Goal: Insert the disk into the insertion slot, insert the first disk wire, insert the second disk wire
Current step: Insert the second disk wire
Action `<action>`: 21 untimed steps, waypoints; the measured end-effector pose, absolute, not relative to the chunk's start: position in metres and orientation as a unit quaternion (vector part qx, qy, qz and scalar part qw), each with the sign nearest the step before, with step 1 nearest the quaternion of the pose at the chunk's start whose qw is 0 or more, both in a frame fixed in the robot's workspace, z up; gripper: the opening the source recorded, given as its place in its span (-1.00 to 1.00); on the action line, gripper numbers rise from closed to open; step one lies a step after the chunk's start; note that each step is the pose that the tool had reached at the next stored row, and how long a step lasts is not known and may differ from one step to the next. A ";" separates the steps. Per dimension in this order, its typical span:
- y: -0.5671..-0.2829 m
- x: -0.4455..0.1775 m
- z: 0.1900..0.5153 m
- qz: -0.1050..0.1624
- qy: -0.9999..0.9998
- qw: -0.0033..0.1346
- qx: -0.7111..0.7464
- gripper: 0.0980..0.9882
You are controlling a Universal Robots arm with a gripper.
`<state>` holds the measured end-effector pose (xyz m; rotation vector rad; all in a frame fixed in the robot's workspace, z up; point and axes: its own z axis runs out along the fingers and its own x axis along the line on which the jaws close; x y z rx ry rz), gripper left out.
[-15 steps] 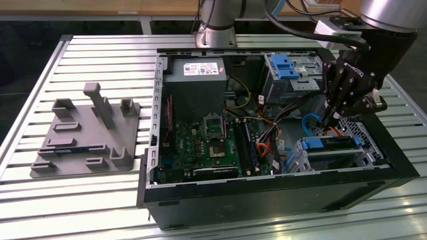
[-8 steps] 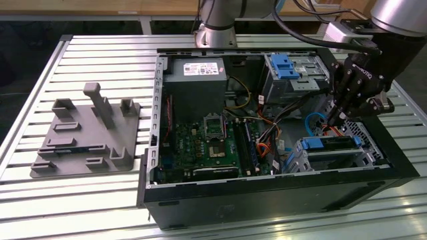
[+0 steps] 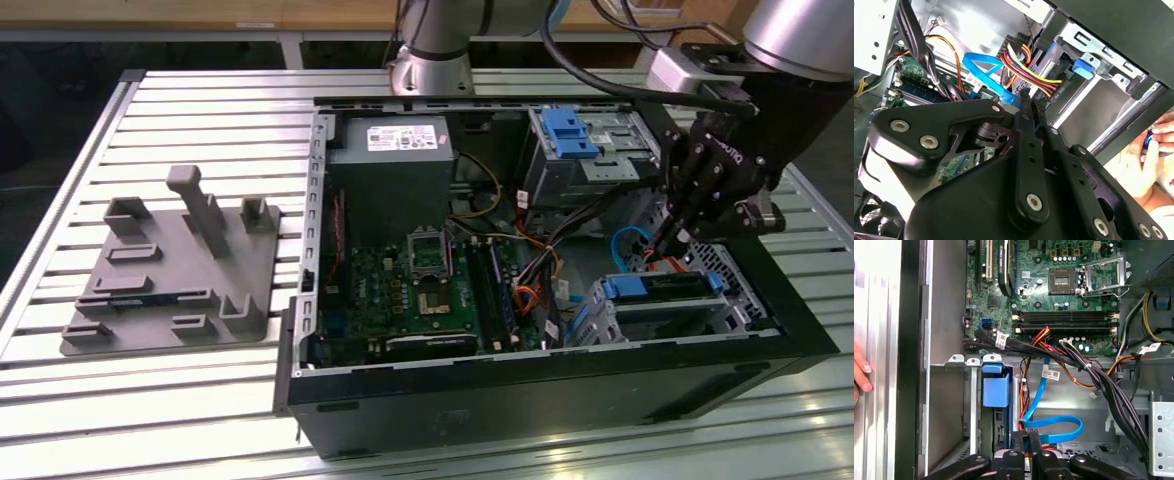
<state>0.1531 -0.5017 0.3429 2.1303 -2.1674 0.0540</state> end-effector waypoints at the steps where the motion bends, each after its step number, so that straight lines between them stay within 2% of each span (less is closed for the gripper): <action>1: -0.504 0.153 0.342 0.017 -0.712 0.050 0.700 -0.86; 6: -0.511 0.152 0.342 0.006 -0.713 0.031 0.701 -0.86; 8: -0.513 0.152 0.342 0.004 -0.713 0.028 0.701 -0.86; 21: -0.515 0.151 0.341 0.003 -0.712 0.028 0.701 -0.86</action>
